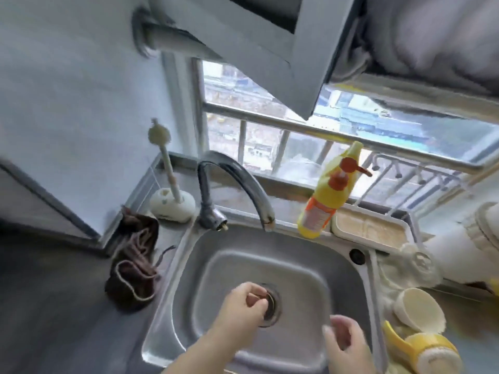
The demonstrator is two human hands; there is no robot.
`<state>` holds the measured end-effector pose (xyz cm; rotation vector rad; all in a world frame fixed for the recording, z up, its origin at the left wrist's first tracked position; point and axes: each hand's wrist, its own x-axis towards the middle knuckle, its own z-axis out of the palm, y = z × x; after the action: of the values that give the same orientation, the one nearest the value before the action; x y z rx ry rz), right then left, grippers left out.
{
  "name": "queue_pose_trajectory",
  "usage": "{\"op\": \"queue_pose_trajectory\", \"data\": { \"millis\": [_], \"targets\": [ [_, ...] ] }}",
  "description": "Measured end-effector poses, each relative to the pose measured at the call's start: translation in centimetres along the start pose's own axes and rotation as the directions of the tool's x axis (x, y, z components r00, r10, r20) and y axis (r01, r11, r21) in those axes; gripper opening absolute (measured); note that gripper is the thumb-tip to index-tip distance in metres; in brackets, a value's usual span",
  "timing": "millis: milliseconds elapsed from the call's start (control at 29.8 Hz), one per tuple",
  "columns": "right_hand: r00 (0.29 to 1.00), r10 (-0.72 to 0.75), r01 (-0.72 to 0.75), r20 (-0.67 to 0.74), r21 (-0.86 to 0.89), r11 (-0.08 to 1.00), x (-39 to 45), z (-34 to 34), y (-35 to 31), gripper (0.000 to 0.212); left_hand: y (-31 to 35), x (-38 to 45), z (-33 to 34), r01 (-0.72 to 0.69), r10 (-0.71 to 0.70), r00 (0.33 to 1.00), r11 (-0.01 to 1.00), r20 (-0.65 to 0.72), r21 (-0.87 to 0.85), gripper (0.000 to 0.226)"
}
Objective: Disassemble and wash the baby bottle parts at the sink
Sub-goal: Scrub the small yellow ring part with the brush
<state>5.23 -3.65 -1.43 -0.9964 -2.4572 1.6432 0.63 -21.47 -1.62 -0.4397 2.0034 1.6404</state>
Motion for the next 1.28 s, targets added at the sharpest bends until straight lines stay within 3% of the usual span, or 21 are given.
{"op": "queue_pose_trajectory", "data": {
  "millis": [134,302,437,604,907,1007,1108,1276],
  "targets": [
    [0.917,-0.157,0.209,0.365,-0.107,0.972,-1.3,9.2,-5.0,0.018,-0.3,-0.5,-8.4,-0.046,0.029,0.968,0.997,-0.250,-0.066,0.016],
    [0.780,-0.297,0.376,0.550,-0.032,0.926,-2.5,18.7,-12.0,0.014,1.3,-0.8,-16.9,-0.126,0.069,0.900,0.986,-0.431,-0.106,0.015],
    [0.758,-0.327,0.424,0.564,-0.045,0.904,-2.3,24.6,-16.1,0.029,2.7,-0.6,-21.1,-0.176,0.088,0.869,0.975,-0.488,-0.137,0.015],
    [0.768,-0.347,0.499,0.539,-0.163,0.851,-1.5,29.3,-18.2,0.038,2.7,0.9,-23.8,-0.164,0.048,0.883,0.963,-0.466,-0.213,0.013],
    [0.859,-0.341,0.442,0.383,-0.216,0.871,0.0,34.8,-17.7,0.025,1.8,3.2,-25.4,-0.151,0.023,0.899,0.953,-0.437,-0.262,0.014],
    [0.855,-0.371,0.447,0.363,-0.149,0.882,-0.5,34.3,-17.9,0.023,1.8,2.8,-25.4,-0.157,0.046,0.904,0.960,-0.426,-0.230,0.014],
    [0.807,-0.468,0.524,0.361,-0.070,0.849,-1.9,32.0,-19.0,0.021,2.0,1.8,-25.3,-0.173,0.067,0.902,0.961,-0.427,-0.215,0.014],
    [0.754,-0.493,0.600,0.433,-0.150,0.786,-3.5,24.9,-17.1,0.018,4.1,-0.9,-22.0,-0.236,0.162,0.919,0.956,-0.359,-0.174,0.014]
  ]
}}
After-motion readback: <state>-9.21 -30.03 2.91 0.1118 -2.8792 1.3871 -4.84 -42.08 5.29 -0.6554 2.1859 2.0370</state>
